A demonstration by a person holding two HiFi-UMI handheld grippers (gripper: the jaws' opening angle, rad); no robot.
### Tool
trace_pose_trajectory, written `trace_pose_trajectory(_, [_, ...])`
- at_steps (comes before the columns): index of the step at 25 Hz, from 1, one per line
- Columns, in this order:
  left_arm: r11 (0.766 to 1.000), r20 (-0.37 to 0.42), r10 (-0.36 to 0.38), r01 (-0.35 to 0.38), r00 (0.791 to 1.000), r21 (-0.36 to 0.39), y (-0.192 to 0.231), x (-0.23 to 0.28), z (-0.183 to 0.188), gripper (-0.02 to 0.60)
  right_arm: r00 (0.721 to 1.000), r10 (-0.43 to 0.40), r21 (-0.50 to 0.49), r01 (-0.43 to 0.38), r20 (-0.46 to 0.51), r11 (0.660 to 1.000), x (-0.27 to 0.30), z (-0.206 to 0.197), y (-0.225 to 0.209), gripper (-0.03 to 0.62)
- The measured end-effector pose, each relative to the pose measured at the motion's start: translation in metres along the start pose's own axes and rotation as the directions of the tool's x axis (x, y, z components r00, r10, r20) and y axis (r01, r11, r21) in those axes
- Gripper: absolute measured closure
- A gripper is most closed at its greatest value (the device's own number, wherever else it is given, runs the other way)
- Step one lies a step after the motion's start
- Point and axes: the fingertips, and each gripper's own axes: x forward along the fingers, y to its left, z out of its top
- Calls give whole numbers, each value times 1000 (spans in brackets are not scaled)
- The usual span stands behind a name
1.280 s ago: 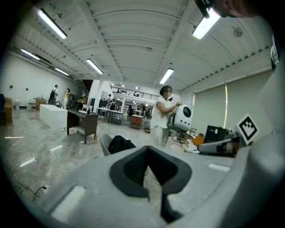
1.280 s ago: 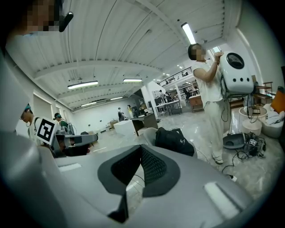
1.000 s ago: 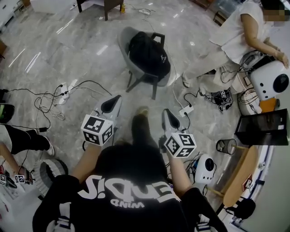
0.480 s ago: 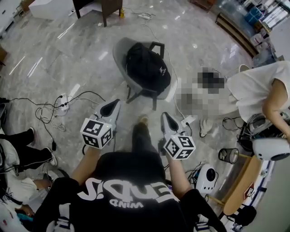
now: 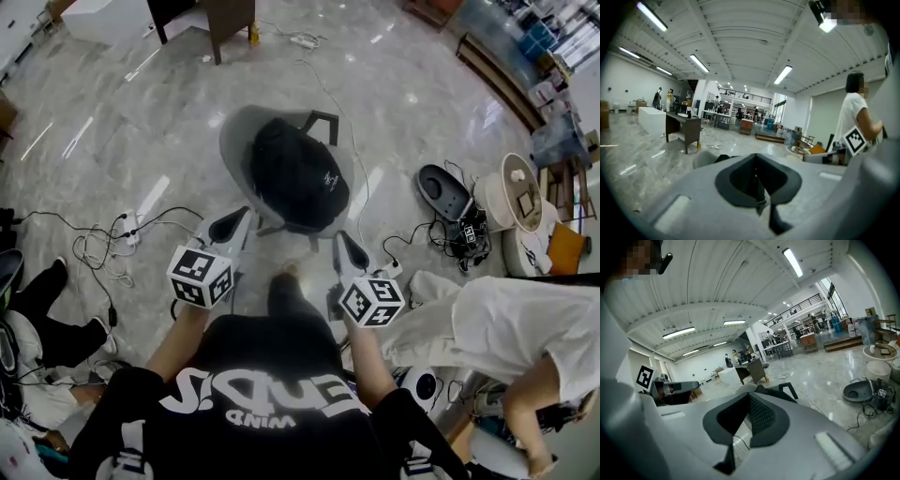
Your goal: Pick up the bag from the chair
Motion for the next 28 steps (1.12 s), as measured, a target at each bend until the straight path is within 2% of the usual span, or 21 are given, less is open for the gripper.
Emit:
trace_pose_trajectory(8, [999, 4, 50, -49, 999, -16, 28, 88, 40, 578, 999, 38, -6, -38, -13, 999, 69, 63, -63, 594])
trace_pose_trajectory(16, [997, -5, 74, -74, 997, -12, 45, 142, 57, 578, 996, 71, 7, -71, -44, 997, 117, 80, -95, 594])
trace_pose_trajectory(24, [999, -42, 36, -37, 998, -7, 65, 165, 66, 577, 999, 23, 13, -22, -48, 1000, 133, 88, -102, 592])
trace_pose_trajectory(26, [1000, -54, 19, -20, 998, -23, 68, 170, 63, 535, 998, 4, 14, -3, -60, 1000, 135, 86, -105, 574])
trace_pose_trajectory(28, [999, -65, 0, -2, 998, -34, 72, 177, 60, 517, 997, -17, 9, 17, -75, 1000, 140, 84, -108, 524])
